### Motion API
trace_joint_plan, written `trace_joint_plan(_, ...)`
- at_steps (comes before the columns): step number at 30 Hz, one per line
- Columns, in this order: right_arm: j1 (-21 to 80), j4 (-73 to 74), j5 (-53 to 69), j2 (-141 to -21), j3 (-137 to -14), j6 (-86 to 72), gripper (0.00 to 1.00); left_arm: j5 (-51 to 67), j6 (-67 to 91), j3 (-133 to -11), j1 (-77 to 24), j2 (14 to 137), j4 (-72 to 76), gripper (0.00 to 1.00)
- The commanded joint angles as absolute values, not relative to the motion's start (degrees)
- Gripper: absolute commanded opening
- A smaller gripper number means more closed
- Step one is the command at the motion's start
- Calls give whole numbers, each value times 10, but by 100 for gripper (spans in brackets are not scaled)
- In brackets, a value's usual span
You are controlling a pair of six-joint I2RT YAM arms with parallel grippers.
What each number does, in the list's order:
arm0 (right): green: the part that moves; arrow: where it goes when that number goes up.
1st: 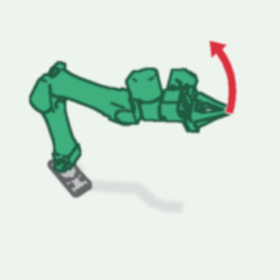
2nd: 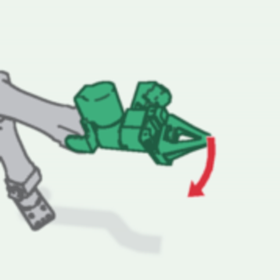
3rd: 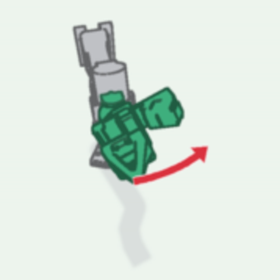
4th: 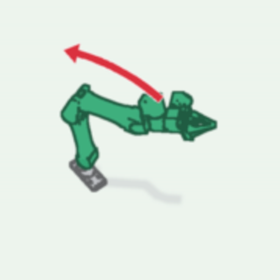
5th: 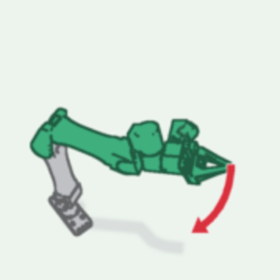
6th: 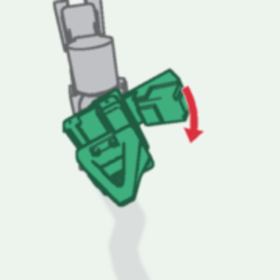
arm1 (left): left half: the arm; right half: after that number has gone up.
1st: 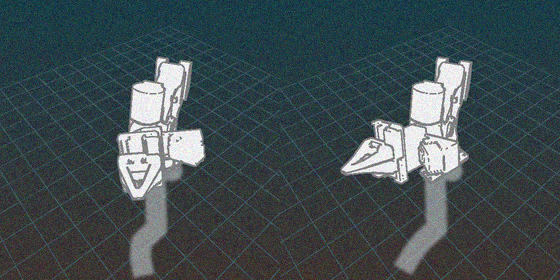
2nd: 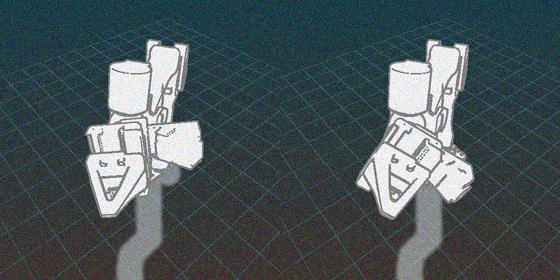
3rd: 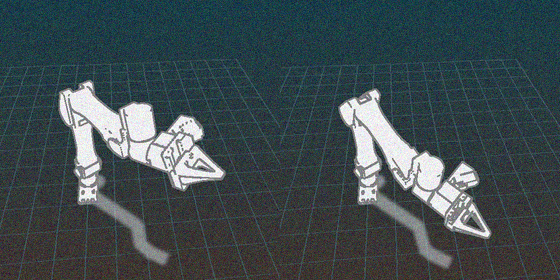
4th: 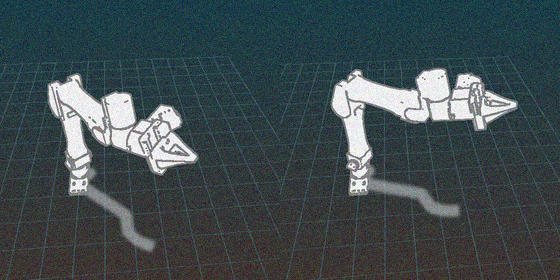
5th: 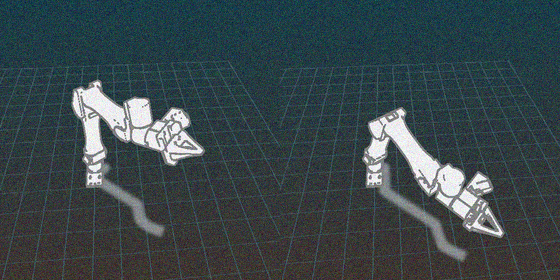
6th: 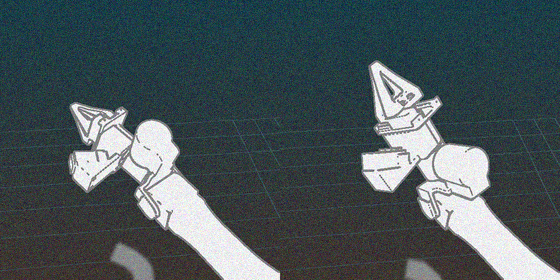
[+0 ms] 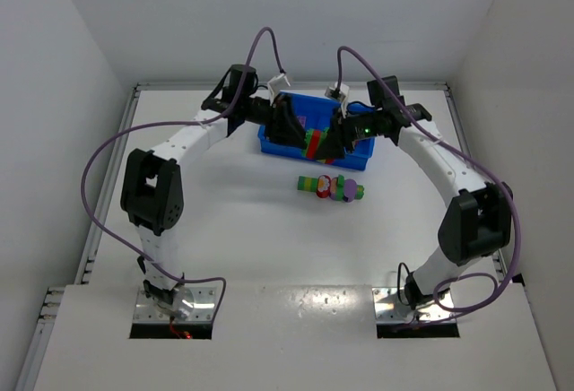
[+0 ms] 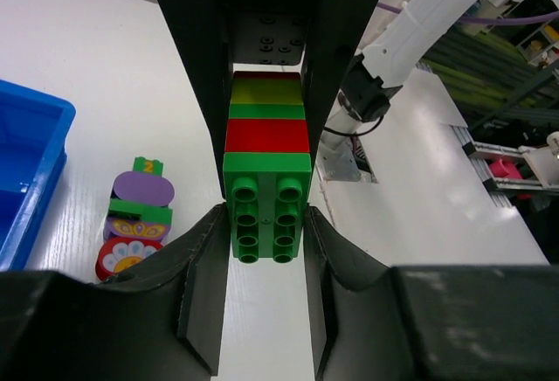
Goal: Sort the legos into containers by color
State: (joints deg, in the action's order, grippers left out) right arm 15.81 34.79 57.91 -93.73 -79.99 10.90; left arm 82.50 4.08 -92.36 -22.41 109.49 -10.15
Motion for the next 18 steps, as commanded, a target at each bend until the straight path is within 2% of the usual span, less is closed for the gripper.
trace_joint_plan(1, 161, 311, 584, -937, -830, 115, 0, 926, 38, -918, -229, 1065, -91, 4)
trace_joint_plan(4, 156, 311, 584, -937, -824, 115, 0, 926, 33, -913, -224, 1065, -91, 0)
trace_joint_plan(18, 128, 345, 573, -860, -749, 149, 0, 898, 38, -996, -121, 1126, -91, 0)
